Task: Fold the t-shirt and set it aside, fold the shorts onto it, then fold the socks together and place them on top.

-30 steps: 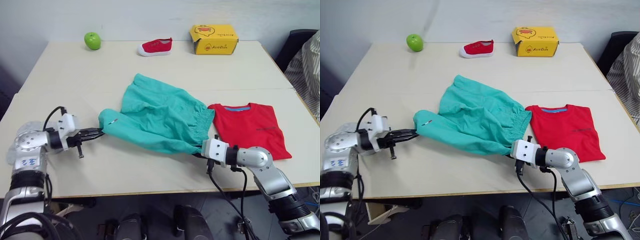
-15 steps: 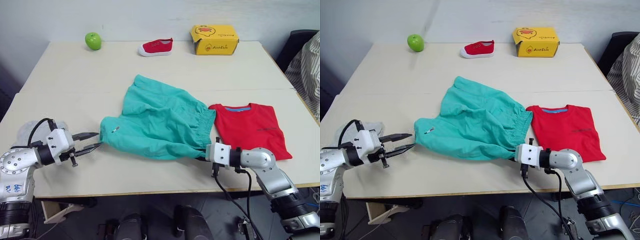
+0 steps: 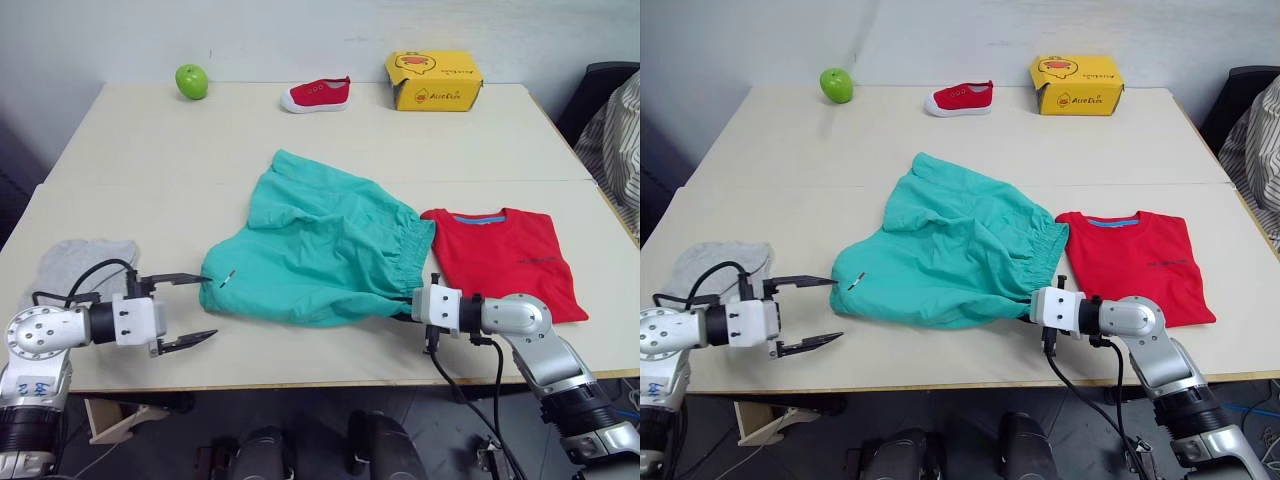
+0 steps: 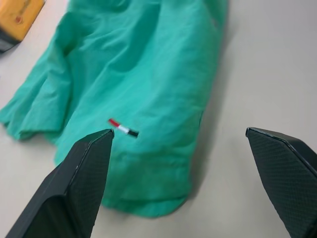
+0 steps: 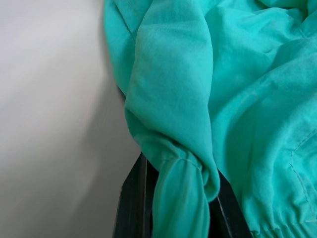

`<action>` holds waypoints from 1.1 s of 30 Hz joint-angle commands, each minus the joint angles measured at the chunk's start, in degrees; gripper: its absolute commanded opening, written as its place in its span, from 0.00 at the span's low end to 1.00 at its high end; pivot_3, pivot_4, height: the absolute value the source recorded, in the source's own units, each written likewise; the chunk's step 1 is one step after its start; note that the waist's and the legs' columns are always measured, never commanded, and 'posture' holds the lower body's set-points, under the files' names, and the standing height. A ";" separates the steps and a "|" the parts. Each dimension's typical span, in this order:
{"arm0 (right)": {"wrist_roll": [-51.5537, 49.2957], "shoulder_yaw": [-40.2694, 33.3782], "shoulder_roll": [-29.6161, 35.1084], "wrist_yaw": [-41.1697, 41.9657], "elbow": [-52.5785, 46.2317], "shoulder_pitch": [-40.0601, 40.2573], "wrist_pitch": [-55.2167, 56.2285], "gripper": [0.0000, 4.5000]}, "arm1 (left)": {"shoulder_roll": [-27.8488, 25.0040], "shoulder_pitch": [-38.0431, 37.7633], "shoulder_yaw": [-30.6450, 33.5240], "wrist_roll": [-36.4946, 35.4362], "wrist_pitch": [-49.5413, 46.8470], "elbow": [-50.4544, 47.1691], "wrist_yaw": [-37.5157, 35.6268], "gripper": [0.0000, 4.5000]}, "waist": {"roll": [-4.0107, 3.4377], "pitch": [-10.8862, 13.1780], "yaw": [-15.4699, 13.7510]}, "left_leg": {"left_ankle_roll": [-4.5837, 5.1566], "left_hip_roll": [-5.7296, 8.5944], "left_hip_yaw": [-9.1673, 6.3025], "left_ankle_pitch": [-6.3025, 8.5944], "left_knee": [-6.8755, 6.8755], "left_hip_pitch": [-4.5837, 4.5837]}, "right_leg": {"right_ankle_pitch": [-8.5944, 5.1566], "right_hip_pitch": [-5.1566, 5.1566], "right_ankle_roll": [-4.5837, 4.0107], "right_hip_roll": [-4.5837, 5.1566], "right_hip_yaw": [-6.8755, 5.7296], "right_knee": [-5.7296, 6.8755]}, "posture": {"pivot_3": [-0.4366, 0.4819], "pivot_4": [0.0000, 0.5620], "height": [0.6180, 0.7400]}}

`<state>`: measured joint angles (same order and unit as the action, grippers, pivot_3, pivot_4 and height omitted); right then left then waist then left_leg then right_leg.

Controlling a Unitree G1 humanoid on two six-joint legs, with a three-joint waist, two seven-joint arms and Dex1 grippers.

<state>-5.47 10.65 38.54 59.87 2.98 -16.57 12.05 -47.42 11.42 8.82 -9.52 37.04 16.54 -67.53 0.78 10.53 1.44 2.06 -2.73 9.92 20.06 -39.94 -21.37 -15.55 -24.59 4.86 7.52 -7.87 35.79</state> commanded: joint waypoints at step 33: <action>-5.28 -2.98 0.39 4.20 2.30 -1.43 7.91 0.00 | -0.67 6.97 -14.72 -3.58 -9.07 7.64 -5.67 0.00 | -1.46 -1.05 0.72 | 0.09 0.01 0.13 -0.05 0.18 0.23 | 0.02 0.04 0.03 -0.10 0.00 0.22 | 0.48 0.27 1.00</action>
<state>-8.42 10.29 38.02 62.78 5.66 -17.92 17.89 -46.91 21.92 -5.28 -9.57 32.27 29.65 -69.26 -0.68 9.49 2.16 2.13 -2.72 10.05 20.03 -39.71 -21.16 -15.53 -24.56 4.89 7.42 -7.85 35.96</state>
